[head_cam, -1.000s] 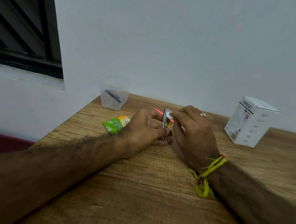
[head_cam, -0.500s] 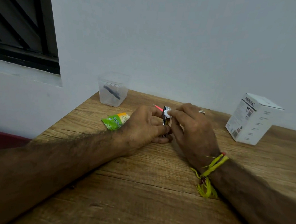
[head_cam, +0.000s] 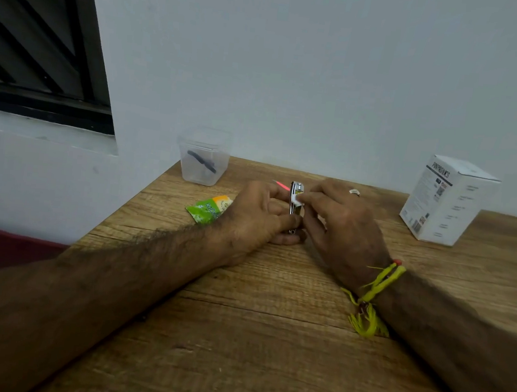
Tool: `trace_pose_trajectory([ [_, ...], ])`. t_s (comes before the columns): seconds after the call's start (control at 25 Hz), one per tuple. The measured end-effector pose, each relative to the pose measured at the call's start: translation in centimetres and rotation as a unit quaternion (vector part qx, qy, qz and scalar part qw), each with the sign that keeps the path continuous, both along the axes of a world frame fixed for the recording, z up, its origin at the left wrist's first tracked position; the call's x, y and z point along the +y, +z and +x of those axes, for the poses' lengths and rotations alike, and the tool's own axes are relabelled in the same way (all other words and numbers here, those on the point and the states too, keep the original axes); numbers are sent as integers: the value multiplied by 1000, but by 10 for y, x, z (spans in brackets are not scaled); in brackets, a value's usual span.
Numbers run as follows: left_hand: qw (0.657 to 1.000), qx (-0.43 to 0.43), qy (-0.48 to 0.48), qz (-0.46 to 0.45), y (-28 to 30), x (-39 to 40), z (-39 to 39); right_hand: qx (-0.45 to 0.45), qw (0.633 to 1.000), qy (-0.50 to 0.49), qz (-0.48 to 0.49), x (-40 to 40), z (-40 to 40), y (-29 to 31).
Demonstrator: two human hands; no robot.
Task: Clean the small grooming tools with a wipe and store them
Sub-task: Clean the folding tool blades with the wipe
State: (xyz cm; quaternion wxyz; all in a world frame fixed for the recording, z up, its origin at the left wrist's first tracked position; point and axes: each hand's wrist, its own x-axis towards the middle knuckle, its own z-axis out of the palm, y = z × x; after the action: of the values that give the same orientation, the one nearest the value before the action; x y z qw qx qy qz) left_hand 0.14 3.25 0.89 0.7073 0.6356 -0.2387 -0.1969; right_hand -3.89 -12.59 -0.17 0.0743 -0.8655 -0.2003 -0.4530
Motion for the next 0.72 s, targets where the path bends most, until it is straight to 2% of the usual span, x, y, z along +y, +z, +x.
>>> trace_pose_trajectory([
  [0.28,1000,-3,-5,4,1,0,2,7,1000,8,25,1,4,2],
  [0.72,1000,-11,-22,3,-3,0,4,32,999,20,-11,-5,0,-1],
])
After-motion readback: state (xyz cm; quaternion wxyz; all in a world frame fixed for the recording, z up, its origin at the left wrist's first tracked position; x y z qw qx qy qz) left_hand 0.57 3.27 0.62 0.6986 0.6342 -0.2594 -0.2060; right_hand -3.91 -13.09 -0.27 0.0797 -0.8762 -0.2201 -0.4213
